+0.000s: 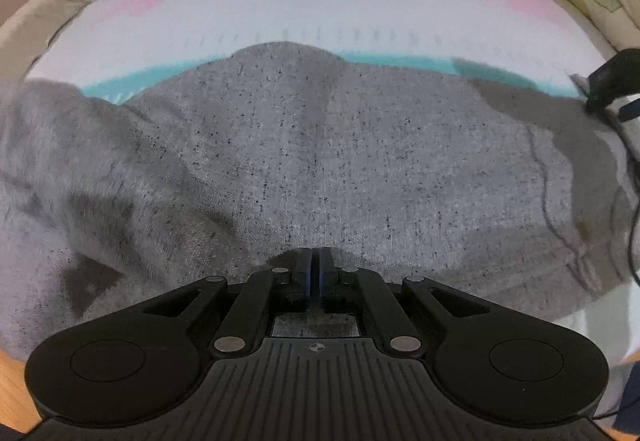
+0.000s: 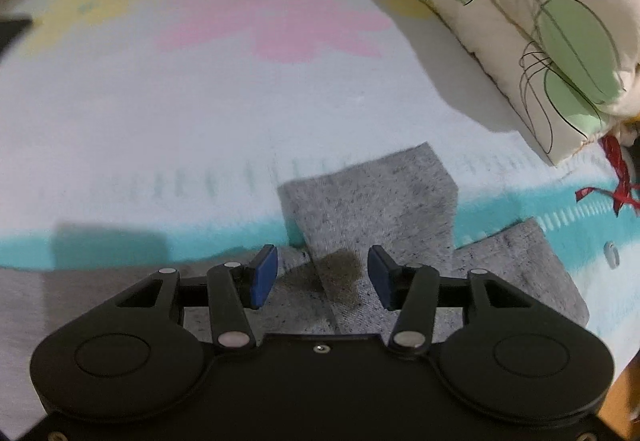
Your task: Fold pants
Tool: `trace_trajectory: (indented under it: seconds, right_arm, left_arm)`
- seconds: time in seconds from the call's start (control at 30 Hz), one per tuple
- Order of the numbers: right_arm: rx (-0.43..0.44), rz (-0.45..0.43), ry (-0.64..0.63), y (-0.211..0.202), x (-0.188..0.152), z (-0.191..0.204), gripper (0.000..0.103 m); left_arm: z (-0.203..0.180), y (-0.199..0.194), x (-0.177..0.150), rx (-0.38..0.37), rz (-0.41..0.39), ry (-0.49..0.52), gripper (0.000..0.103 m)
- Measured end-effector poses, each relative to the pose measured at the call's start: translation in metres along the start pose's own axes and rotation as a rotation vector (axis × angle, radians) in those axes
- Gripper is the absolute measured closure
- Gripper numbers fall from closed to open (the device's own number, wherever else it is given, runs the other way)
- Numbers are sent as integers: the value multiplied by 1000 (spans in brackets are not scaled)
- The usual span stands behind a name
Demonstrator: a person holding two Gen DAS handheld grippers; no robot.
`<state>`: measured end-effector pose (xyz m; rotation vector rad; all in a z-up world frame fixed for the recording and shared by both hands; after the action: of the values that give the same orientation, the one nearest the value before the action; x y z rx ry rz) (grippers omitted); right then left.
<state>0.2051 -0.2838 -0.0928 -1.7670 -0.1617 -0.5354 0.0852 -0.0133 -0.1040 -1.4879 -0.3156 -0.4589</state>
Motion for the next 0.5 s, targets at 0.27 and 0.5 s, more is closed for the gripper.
trace_trajectory:
  seconds: [0.27, 0.5]
  right_arm:
    - [-14, -28, 151, -30, -12, -57, 96]
    - [-31, 15, 412, -50, -47, -169, 98]
  left_arm:
    - [11, 0, -1, -17, 12, -37, 100]
    - [11, -3, -6, -8, 5, -46, 100]
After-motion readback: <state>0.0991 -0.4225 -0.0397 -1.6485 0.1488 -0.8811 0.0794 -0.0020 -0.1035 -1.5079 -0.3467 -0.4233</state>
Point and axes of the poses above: each gripper's, at about its wrist camera, not at the fingertips, and y roughly the way its jaws point, z to its left, x to its top, the point moved 3 cm from there along y, roughly the way its jaws point, and after that the axes turned 2 degrees about x, right-handed, at the moved point
